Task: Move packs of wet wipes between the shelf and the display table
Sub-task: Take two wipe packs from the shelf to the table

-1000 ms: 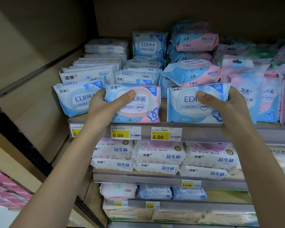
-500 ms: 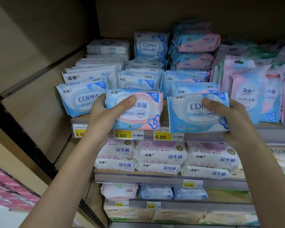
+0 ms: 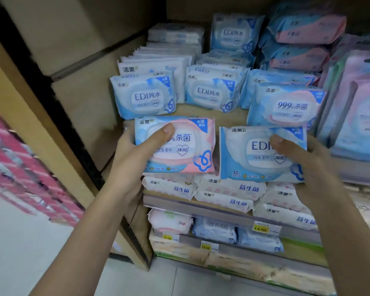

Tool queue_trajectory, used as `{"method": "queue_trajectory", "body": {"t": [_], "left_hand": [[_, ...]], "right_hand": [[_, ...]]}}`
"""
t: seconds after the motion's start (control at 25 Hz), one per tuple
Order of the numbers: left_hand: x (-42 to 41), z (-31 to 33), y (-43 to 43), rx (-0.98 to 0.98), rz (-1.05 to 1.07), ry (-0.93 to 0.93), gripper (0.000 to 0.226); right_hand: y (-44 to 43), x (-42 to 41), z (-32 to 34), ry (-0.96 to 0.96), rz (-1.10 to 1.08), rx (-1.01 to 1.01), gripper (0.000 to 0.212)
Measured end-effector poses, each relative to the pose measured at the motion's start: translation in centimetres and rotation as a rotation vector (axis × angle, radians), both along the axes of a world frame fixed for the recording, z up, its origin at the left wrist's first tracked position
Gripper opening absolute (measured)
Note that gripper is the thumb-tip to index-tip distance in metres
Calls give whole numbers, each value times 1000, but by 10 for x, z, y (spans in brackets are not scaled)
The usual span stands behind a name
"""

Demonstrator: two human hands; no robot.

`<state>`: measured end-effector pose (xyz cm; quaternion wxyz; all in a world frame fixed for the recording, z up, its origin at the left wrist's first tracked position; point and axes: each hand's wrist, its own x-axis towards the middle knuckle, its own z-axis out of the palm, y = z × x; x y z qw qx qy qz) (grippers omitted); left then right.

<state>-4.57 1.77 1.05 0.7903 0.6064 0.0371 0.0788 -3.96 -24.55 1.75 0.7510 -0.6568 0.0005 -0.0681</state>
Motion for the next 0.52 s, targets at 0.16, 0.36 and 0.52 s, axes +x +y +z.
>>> {"method": "queue_trajectory", "body": {"t": [0.16,0.36,0.52], "left_hand": [[-56,-34,15,51,166,94,43],[-158,-79,6,-13,536,263,52],[-256,-111,-17,-95,848,375,48]], "right_hand": [[23,-12,-29,60,180,-68,60],[45,-35,-64,124,523,-168,49],[81,-61,-91,228,796,-177,36]]}}
